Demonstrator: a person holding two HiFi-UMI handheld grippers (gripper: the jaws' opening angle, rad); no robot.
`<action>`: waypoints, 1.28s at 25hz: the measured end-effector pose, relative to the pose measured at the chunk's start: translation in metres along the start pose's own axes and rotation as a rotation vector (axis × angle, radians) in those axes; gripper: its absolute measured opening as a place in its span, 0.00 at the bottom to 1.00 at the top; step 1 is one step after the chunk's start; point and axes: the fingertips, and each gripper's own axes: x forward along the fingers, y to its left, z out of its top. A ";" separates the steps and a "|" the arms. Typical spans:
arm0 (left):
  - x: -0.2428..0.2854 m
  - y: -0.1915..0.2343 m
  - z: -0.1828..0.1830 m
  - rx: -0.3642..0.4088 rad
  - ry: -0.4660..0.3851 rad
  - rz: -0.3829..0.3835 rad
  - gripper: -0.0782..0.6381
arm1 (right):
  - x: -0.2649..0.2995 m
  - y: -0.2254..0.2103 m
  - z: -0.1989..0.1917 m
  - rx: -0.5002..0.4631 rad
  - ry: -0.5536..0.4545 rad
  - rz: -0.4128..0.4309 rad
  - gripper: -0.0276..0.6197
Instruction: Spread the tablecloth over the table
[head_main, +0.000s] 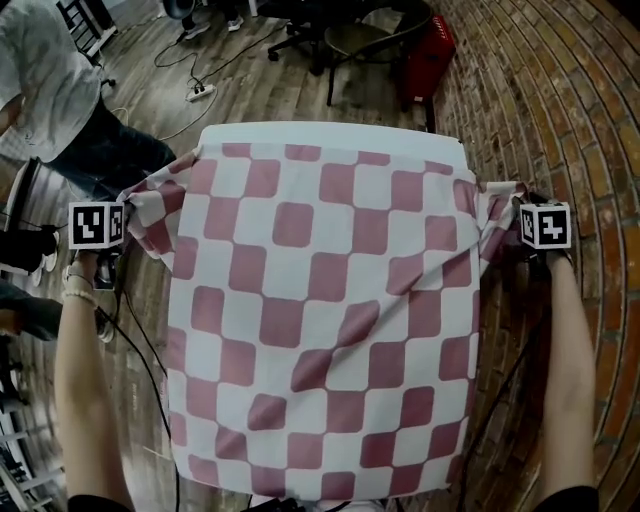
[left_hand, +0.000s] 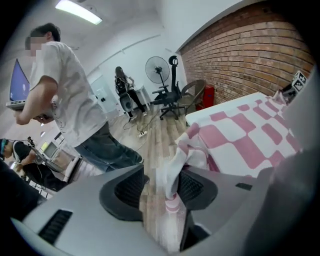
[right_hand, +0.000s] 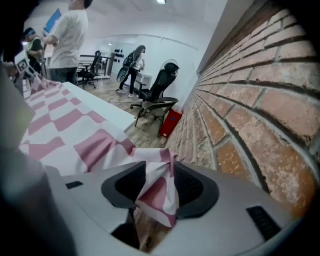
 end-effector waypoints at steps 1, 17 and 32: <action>-0.001 -0.004 -0.006 0.001 0.010 -0.022 0.39 | -0.003 0.004 -0.002 0.033 -0.011 0.026 0.34; -0.087 -0.120 -0.134 -0.175 -0.039 -0.347 0.46 | -0.116 0.127 -0.096 0.389 -0.162 0.409 0.40; -0.104 -0.175 -0.165 -0.224 -0.048 -0.384 0.33 | -0.130 0.169 -0.140 0.551 -0.122 0.438 0.33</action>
